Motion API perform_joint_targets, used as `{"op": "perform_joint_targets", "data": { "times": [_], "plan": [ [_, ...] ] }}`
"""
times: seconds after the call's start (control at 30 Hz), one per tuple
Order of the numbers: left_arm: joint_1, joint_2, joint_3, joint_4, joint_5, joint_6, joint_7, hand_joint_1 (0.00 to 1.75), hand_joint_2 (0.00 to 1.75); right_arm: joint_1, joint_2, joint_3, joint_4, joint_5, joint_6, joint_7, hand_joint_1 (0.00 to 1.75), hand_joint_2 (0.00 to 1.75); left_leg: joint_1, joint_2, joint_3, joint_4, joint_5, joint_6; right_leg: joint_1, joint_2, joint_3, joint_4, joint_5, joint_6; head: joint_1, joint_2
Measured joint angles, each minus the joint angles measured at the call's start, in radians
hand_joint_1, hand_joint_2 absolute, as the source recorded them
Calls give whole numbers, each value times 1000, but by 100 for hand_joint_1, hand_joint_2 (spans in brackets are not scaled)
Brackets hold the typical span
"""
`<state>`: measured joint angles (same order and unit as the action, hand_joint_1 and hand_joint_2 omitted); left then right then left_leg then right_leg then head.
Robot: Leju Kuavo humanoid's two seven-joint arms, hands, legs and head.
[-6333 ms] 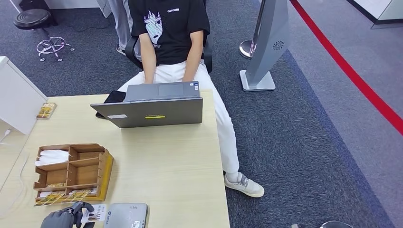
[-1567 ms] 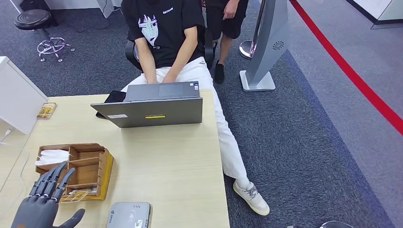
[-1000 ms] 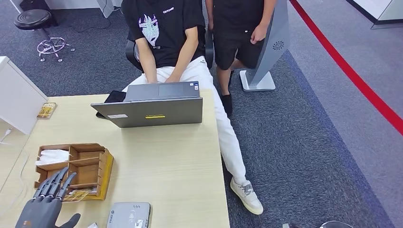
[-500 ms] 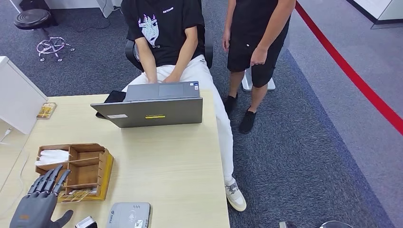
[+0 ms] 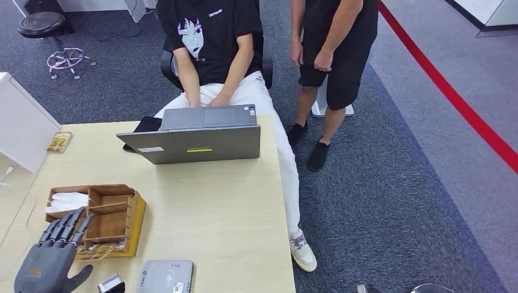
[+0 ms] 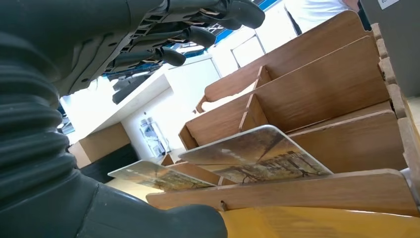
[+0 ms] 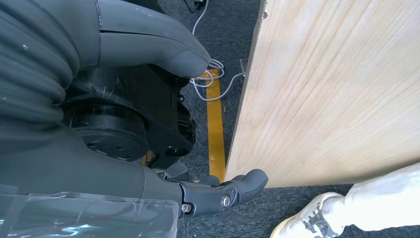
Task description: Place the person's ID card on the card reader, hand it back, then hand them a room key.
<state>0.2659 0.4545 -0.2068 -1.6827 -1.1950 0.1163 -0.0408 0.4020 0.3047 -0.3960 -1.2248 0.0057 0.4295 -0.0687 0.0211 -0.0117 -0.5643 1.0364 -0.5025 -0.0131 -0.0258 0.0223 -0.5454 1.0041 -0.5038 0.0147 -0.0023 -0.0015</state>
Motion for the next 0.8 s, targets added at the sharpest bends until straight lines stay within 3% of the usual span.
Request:
{"op": "perform_joint_targets", "data": {
  "times": [0.1,0.8],
  "plan": [
    [-8,-3,0,5,-3,-6,-3,175,175,-2,0,-3,3,-1,0,0,0,175,0,0,0,0,0,0,0,0,0,0,0,0,0,0],
    [-12,-8,0,8,-5,-23,-11,175,175,-7,0,-5,6,-12,-5,4,0,175,0,0,0,0,0,0,0,0,0,0,0,0,0,0]
  ]
}}
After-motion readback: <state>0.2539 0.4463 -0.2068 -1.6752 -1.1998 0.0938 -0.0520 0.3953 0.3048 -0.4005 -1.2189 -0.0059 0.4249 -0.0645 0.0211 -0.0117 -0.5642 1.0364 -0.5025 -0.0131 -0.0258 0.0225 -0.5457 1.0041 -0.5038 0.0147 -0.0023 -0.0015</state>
